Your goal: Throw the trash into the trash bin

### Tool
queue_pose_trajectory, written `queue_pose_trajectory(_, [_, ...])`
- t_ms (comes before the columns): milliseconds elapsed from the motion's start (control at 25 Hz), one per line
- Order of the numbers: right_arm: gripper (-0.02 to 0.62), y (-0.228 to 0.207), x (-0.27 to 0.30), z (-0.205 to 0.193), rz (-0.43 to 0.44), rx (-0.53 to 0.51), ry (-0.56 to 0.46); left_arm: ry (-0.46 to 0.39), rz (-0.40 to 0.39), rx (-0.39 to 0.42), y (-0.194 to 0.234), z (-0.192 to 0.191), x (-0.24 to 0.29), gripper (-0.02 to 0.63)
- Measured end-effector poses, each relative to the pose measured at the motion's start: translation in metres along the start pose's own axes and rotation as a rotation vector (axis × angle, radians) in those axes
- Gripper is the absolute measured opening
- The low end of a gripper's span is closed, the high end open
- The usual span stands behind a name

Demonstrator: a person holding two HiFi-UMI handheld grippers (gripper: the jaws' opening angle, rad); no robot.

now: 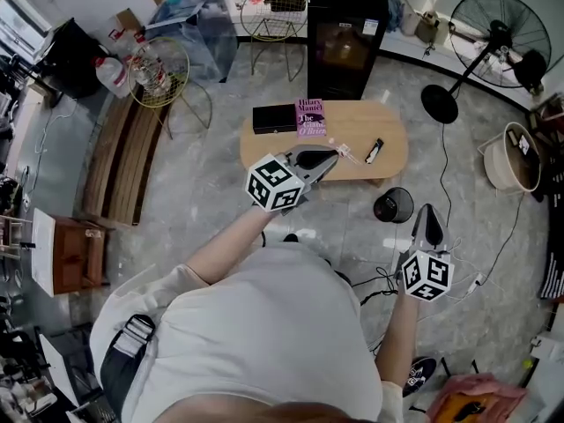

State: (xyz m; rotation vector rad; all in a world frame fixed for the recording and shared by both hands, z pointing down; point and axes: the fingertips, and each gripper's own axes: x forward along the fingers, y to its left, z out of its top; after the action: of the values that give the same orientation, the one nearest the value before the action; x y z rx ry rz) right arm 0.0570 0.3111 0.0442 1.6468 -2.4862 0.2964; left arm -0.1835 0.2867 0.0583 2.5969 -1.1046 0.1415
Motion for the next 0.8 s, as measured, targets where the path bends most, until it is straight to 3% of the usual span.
queue_pose_trajectory(800, [0.011, 0.045, 0.024, -0.011, -0.048, -0.006, 0.010, 0.028, -0.052, -0.001, 0.045, -0.016, -0.023, 0.006])
